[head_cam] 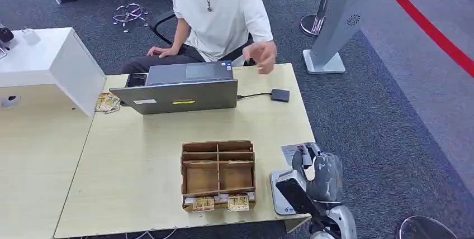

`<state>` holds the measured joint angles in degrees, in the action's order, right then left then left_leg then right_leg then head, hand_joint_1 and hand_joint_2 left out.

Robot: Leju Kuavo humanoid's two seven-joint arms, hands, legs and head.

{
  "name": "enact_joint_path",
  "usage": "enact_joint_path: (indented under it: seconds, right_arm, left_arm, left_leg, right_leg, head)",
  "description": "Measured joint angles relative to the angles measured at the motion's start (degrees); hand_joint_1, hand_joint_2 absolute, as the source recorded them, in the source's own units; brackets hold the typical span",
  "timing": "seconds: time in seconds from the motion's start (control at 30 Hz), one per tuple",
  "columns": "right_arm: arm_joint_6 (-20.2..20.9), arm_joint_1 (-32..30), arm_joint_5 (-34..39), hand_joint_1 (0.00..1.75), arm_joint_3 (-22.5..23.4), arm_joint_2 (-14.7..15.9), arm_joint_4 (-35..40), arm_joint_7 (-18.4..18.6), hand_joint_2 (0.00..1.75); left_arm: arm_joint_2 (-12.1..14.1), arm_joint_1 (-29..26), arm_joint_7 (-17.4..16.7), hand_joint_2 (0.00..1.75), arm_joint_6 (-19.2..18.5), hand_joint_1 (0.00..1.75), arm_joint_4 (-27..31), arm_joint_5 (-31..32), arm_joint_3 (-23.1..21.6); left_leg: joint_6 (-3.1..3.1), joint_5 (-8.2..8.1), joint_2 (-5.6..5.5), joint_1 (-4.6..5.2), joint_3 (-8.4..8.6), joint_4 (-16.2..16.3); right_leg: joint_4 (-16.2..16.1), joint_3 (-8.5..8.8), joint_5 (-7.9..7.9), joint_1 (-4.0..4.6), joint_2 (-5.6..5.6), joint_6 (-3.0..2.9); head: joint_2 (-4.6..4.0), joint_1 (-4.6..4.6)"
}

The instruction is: Pass the card to the sensor for recognition and then transmit it.

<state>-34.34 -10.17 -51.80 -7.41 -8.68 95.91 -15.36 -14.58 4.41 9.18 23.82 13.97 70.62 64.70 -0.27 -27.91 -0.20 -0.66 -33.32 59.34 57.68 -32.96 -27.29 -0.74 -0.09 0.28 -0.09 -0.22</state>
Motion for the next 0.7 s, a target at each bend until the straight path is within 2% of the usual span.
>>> enact_joint_path:
  seconds: [0.37,0.7]
  right_arm:
    - [-2.82,4.81,-11.87,1.75,-6.4,0.92,0.59,4.81,1.75]
    - [-5.07,9.19,-28.34,1.75,-8.46,1.07,-1.31,11.58,1.75]
  left_arm:
    - [0.17,0.06,-0.44,0.0,-0.42,0.0,0.0,1.64,-0.57]
    - [0.13,0.13,-0.28,0.0,-1.11,0.0,0.0,2.43,-1.38]
  left_leg:
    - [0.0,0.0,0.01,0.0,0.01,0.0]
    - [0.0,0.0,0.01,0.0,0.01,0.01]
  right_leg:
    - [0.0,0.0,0.0,0.0,0.01,0.0]
    - [0.0,0.0,0.0,0.0,0.01,0.0]
  head:
    - [0.0,0.0]
    - [0.0,0.0]
